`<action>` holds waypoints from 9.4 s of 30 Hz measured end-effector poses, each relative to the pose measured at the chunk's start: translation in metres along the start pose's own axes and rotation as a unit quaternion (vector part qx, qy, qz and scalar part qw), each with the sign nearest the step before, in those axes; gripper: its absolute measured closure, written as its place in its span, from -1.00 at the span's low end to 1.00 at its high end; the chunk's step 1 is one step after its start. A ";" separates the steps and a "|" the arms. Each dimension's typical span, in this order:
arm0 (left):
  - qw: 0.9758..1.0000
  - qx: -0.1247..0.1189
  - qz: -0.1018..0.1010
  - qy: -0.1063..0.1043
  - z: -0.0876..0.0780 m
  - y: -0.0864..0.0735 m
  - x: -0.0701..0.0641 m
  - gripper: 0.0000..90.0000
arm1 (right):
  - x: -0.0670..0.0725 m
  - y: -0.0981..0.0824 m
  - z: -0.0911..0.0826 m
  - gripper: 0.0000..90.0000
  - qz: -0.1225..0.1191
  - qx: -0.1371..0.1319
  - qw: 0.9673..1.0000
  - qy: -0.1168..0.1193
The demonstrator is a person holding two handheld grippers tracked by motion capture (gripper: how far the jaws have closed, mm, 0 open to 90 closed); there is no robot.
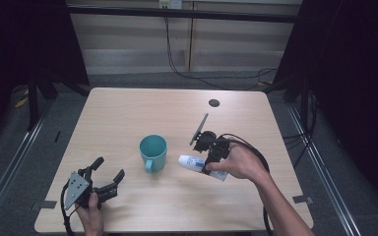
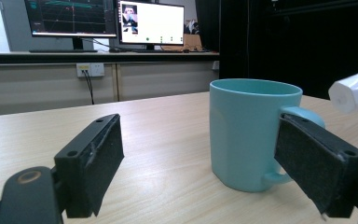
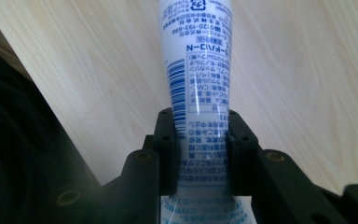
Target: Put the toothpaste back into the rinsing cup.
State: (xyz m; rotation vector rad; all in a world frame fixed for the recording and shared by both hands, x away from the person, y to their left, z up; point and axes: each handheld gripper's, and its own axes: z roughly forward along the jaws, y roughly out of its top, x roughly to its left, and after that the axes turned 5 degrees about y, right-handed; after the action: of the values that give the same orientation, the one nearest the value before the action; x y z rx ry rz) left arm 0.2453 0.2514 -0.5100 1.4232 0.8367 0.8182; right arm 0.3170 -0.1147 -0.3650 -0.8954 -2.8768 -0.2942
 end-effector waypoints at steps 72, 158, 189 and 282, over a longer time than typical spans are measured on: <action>1.000 -0.001 -0.003 0.000 0.000 0.000 0.000 -0.66 | 0.001 0.079 -0.038 0.55 -0.032 -0.040 0.999 0.011; 1.000 -0.002 -0.002 -0.002 0.000 0.000 0.000 -0.66 | -0.007 0.121 0.003 0.52 -0.026 0.009 0.999 0.034; 1.000 -0.002 -0.002 -0.002 0.000 0.000 0.000 -0.66 | -0.007 0.134 0.001 0.51 -0.029 0.015 0.999 0.034; 1.000 -0.003 0.000 -0.003 0.000 0.000 0.000 -0.66 | -0.015 0.154 -0.001 0.18 -0.006 -0.056 0.997 0.047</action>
State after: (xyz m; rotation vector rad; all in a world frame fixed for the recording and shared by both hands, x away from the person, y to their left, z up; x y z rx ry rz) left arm 0.2455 0.2517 -0.5102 1.4200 0.8296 0.8157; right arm 0.4169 0.0012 -0.3435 -0.8583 -2.8026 -0.4893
